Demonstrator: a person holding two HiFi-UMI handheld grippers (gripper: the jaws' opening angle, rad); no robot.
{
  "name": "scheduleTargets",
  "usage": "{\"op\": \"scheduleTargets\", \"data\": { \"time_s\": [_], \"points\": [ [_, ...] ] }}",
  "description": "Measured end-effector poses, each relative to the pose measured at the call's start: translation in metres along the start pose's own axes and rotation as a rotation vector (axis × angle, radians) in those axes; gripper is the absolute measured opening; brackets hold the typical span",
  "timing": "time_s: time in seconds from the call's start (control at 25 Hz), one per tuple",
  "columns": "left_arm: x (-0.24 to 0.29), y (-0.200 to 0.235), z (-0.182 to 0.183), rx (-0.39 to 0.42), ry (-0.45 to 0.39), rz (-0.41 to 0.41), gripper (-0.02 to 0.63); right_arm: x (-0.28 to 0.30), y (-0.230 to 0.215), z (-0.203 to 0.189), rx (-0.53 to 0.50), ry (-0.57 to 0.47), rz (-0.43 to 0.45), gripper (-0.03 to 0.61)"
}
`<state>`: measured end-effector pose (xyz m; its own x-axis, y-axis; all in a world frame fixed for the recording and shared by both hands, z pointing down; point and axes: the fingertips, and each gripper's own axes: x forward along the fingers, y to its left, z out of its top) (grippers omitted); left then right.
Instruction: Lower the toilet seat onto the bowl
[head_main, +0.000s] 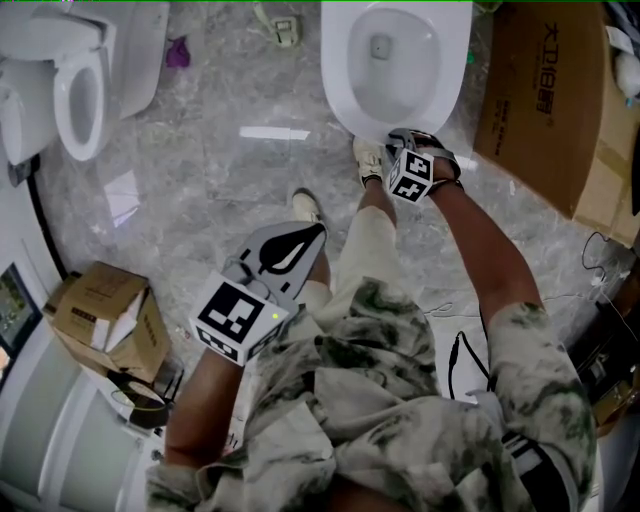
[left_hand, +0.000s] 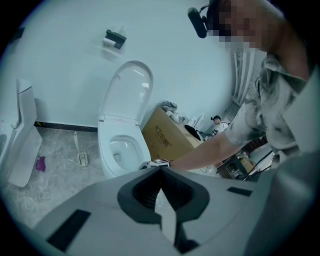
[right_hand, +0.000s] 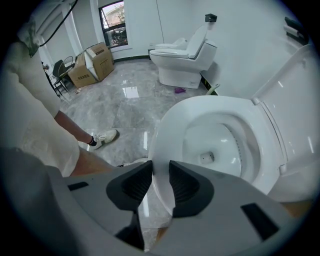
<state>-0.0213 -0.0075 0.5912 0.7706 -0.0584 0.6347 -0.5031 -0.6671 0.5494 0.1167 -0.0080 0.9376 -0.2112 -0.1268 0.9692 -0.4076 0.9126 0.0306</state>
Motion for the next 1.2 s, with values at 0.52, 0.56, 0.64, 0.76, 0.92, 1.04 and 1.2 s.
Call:
{"op": "scheduleTargets", "data": {
  "time_s": [0.52,0.56,0.64,0.76,0.92,1.04,1.2],
  "points": [
    [0.005,0.014,0.000,-0.007,-0.002,-0.017,0.021,0.012,-0.002,0.000,0.037,0.016,0.009,0.127],
    [0.005,0.014,0.001,-0.004,-0.001,-0.016,0.021,0.012,-0.002,0.000,0.047,0.017,0.008,0.127],
    [0.005,0.016,0.003,0.005,0.006,-0.006,0.021,0.012,-0.002,-0.001,0.071,0.017,0.008,0.129],
    [0.003,0.015,0.004,0.017,0.014,-0.005,0.021,0.013,-0.002,0.000,0.129,0.020,0.010,0.129],
    [0.000,0.006,0.007,0.056,0.000,-0.038,0.021,0.005,-0.005,-0.001,0.282,0.012,0.003,0.085],
    [-0.006,0.000,0.010,0.076,-0.002,-0.045,0.021,-0.008,-0.003,-0.005,0.347,0.010,-0.032,0.094],
    [-0.018,-0.013,0.010,0.121,-0.017,-0.074,0.021,-0.035,0.005,-0.008,0.430,-0.012,-0.055,0.100]
  ]
}}
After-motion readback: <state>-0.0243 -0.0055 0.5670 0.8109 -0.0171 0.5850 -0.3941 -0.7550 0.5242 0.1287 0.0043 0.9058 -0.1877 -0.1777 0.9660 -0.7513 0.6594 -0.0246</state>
